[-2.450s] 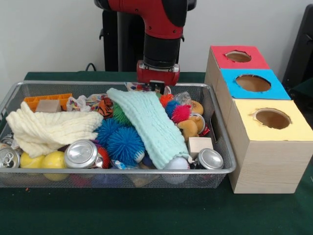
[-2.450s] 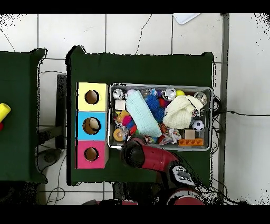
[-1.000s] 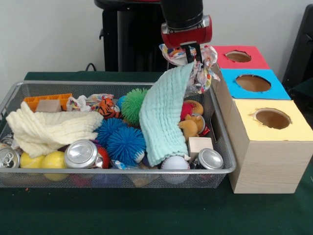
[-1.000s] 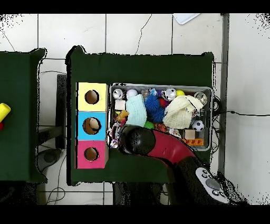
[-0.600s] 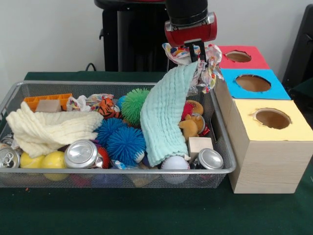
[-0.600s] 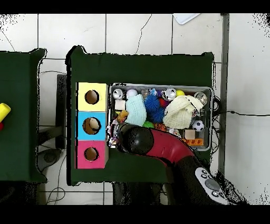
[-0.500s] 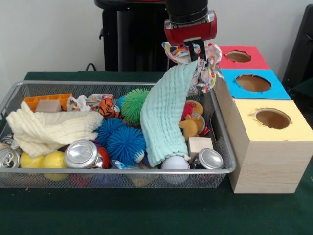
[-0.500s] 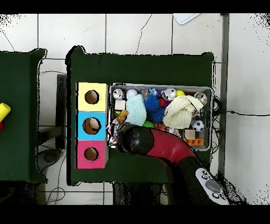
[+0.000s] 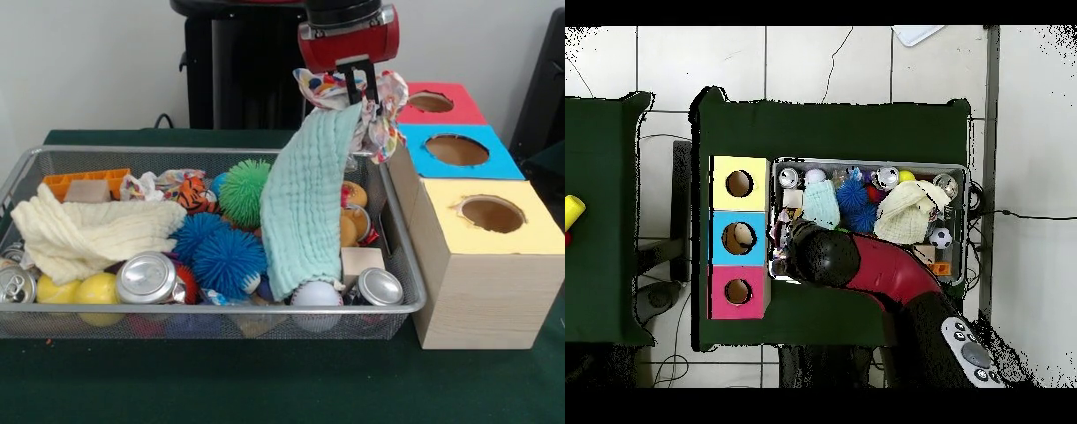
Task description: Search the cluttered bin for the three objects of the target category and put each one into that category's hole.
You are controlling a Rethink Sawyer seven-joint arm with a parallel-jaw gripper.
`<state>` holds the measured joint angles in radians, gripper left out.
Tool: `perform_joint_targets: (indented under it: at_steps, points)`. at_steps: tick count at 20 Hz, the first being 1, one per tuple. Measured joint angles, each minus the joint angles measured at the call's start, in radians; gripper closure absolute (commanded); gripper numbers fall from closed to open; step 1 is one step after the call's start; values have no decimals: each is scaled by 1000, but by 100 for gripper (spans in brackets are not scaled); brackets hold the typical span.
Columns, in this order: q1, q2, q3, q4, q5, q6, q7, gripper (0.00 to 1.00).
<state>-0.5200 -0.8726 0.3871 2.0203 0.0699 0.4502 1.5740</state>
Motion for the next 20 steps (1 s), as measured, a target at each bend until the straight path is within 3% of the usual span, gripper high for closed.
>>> perform_joint_targets:
  at_steps: [20]
  points:
    - [-138, -25, 142, -107, 30, 168, 0, 100]
